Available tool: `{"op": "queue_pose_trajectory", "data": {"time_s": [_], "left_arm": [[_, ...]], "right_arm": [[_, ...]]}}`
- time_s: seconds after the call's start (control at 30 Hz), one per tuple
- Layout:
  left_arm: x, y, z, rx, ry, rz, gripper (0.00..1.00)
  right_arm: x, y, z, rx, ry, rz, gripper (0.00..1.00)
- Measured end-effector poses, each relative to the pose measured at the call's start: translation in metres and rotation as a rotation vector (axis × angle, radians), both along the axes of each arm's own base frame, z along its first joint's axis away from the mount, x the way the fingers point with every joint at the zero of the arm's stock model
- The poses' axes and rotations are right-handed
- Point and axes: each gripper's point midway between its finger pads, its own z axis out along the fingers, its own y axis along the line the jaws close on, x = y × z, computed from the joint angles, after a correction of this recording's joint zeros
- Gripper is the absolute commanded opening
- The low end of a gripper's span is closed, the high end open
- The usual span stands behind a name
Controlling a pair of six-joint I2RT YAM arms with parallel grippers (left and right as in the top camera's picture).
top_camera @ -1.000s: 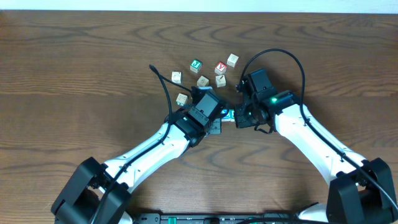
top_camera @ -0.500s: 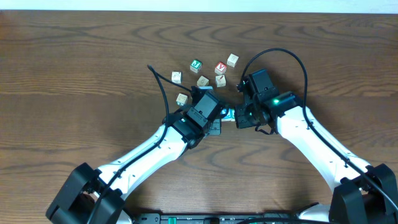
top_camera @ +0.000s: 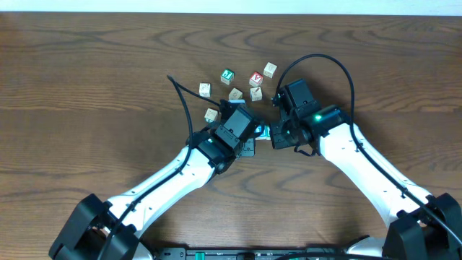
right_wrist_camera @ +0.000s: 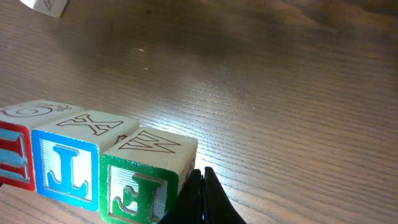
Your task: Lift 3 blocks
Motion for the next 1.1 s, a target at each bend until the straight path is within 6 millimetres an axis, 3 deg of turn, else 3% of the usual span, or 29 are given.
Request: {"op": "queue_pose_trajectory", "data": {"time_s": [0.37, 1.1], "left_arm": [[-0.002, 0.002, 0.012, -0.006, -0.021, -0.016, 0.08], [-0.002, 0.002, 0.017, -0.012, -0.031, -0.019, 0.08]], "right_arm": [[0.005, 0.003, 0.009, 0.009, -0.021, -0.001, 0.01], [-0.006, 0.0, 0.012, 0.01, 0.01, 0.007, 0.01]]}}
